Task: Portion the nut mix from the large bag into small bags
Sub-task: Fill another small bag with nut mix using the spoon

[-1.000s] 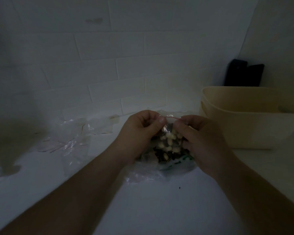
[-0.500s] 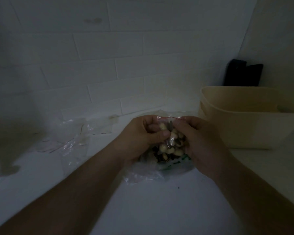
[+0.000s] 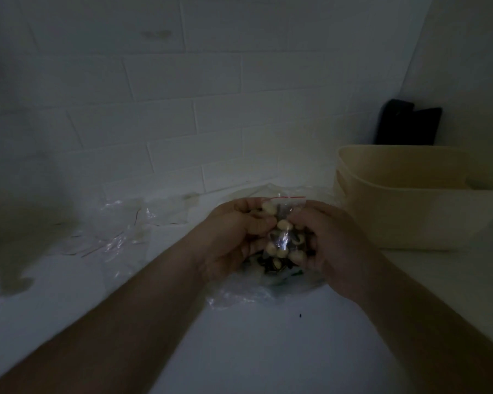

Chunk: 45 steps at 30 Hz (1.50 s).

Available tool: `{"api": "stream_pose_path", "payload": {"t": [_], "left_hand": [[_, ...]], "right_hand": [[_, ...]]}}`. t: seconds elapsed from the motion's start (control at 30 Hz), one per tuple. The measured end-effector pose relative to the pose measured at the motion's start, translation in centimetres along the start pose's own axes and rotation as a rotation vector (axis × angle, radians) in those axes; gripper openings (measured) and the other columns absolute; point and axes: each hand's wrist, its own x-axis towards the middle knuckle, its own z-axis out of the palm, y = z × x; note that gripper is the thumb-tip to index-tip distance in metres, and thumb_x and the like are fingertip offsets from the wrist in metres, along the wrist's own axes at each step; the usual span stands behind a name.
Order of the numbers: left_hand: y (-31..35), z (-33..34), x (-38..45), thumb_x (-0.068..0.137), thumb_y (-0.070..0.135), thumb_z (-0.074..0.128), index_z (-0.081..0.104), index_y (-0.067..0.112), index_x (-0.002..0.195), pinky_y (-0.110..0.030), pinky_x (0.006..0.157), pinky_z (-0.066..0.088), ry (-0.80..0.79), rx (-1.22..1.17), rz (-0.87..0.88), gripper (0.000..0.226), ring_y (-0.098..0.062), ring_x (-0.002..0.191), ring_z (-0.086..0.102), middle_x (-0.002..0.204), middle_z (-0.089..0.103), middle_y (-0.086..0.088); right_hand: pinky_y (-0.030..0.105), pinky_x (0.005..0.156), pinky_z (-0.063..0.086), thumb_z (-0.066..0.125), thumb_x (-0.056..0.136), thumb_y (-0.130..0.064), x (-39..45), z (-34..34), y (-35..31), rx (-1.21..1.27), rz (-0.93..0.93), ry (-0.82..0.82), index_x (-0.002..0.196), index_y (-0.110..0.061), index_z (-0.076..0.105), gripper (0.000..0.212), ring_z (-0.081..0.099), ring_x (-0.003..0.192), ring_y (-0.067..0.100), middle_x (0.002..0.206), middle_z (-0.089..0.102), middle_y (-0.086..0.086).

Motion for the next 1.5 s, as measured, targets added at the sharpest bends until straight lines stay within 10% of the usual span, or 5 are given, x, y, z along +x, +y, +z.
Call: {"api": "stream_pose_path", "payload": {"t": [0.33,0.63,1.07,1.33,1.5], "left_hand": [[0.1,0.6,-0.3,0.087,0.026,0.075,0.067,-0.001,0.108,-0.049,0.097,0.056,0.072,0.027,-0.010,0.035,-0.039,0.106,0.069,0.114,0.071,-0.026],[0.3,0.9,-0.7,0.089,0.008,0.068,0.071,0.000,0.108,-0.042,0.080,0.061,0.057,0.022,0.037,0.021,-0.032,0.089,0.070,0.102,0.073,-0.022],[-0.2,1.1,-0.6,0.102,0.019,0.062,0.067,-0.012,0.118,-0.049,0.103,0.057,0.086,0.076,0.077,0.035,-0.044,0.109,0.070,0.120,0.071,-0.031],[-0.1,0.8,-0.2,0.075,0.014,0.076,0.072,0.013,0.077,-0.031,0.062,0.060,0.114,0.023,0.331,0.005,-0.023,0.068,0.071,0.079,0.074,-0.014],[-0.5,0.6,-0.3,0.081,0.021,0.082,0.070,0.015,0.099,-0.058,0.098,0.055,0.013,0.059,0.345,0.023,-0.038,0.099,0.071,0.111,0.073,-0.023]], "right_hand": [[0.044,0.076,0.061,0.064,0.099,-0.025,-0.4,0.5,-0.3,0.064,0.014,0.006,0.098,-0.013,0.076,0.018,0.077,0.093,0.030,0.097,0.079,0.013],[0.045,0.075,0.061,0.063,0.098,-0.021,-0.6,0.1,-0.4,-0.009,-0.044,0.021,0.100,-0.013,0.078,0.017,0.077,0.094,0.033,0.099,0.079,0.013],[0.050,0.078,0.063,0.068,0.095,-0.018,0.0,-0.1,-0.1,-0.084,-0.128,0.061,0.089,-0.009,0.078,0.015,0.077,0.088,0.037,0.088,0.078,0.017],[0.057,0.085,0.062,0.080,0.089,-0.022,0.3,-0.8,0.1,-0.085,-0.318,0.136,0.092,-0.022,0.078,0.004,0.077,0.093,0.032,0.096,0.078,0.007],[0.046,0.078,0.064,0.078,0.090,-0.011,-0.3,-0.6,-0.7,-0.109,-0.374,0.167,0.084,-0.020,0.076,0.010,0.078,0.085,0.026,0.087,0.078,0.009]]}}
